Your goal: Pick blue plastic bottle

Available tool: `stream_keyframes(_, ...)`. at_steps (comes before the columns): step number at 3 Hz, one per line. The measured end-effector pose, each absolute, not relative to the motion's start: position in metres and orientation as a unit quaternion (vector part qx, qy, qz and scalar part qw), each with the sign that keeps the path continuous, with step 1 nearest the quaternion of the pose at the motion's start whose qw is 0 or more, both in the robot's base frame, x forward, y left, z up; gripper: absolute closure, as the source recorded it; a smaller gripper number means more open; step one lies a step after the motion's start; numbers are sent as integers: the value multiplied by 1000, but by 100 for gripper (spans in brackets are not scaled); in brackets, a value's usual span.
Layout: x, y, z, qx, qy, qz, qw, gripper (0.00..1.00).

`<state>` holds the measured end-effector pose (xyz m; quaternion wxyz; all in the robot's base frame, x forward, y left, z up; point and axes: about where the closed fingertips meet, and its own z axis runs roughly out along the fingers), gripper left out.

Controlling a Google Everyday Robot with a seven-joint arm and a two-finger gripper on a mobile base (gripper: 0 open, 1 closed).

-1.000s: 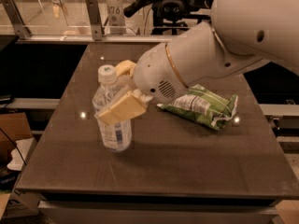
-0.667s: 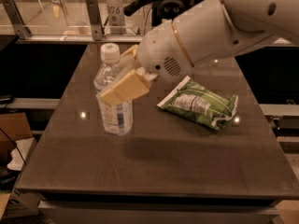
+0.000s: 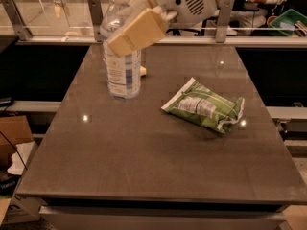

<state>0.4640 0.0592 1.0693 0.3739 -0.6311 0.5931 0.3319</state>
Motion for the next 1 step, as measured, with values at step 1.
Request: stream_keyframes(1,464,59,1069,-631,593,332,374,100)
